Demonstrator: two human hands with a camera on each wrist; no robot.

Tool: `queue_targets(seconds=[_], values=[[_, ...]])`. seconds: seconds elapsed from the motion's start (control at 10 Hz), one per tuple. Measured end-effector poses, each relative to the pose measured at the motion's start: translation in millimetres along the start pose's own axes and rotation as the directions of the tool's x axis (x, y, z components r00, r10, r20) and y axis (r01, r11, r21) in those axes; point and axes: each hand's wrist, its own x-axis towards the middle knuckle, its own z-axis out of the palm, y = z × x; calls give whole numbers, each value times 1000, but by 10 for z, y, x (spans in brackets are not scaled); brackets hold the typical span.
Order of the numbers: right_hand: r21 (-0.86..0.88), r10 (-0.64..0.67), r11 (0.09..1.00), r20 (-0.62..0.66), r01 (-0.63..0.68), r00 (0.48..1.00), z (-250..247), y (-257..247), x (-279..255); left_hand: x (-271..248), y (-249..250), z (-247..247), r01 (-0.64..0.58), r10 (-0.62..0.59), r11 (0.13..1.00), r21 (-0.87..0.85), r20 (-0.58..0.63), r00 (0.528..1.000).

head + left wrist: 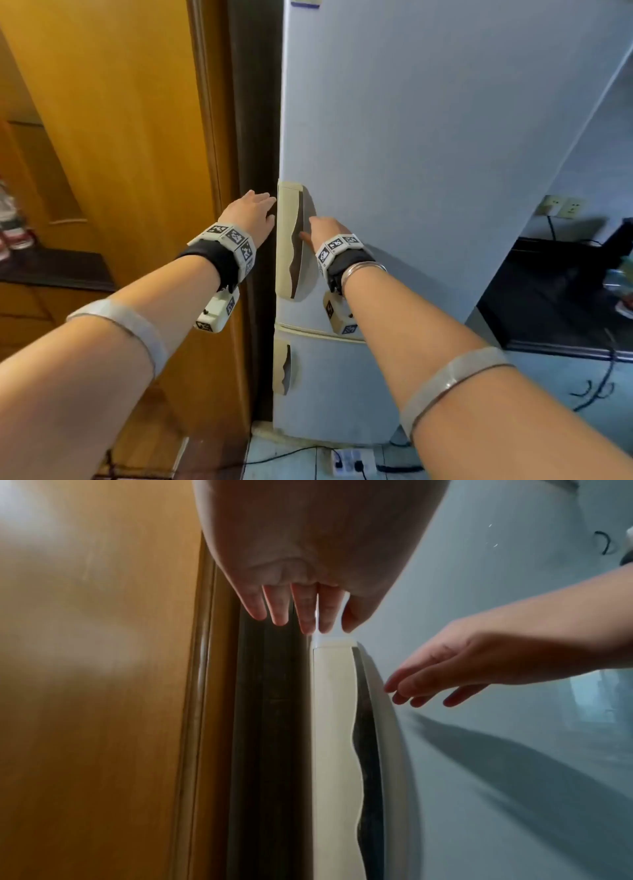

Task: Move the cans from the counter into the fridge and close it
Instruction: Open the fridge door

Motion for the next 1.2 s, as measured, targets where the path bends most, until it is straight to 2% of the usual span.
queue_targets(seconds=[0.3, 0.7, 0.9, 1.1, 1.2], values=[[139, 72, 988, -52, -65, 996, 135, -81, 370, 265, -191, 240, 64, -67, 997, 47, 52, 996], [52, -3, 999, -103, 8, 995, 98, -97, 371, 194, -312, 253, 84, -88, 994, 65, 61, 994], [76, -34, 996, -89, 41, 995, 90, -61, 71, 6, -262, 228, 93, -97, 994, 65, 54, 994], [70, -30, 997, -103, 37, 994, 42, -77, -497, -405, -148, 69, 57, -61, 995, 84, 45, 997], [-1, -18, 1000, -230, 18, 973, -61, -55, -851, -642, -87, -27, 35, -38, 997, 75, 40, 998]])
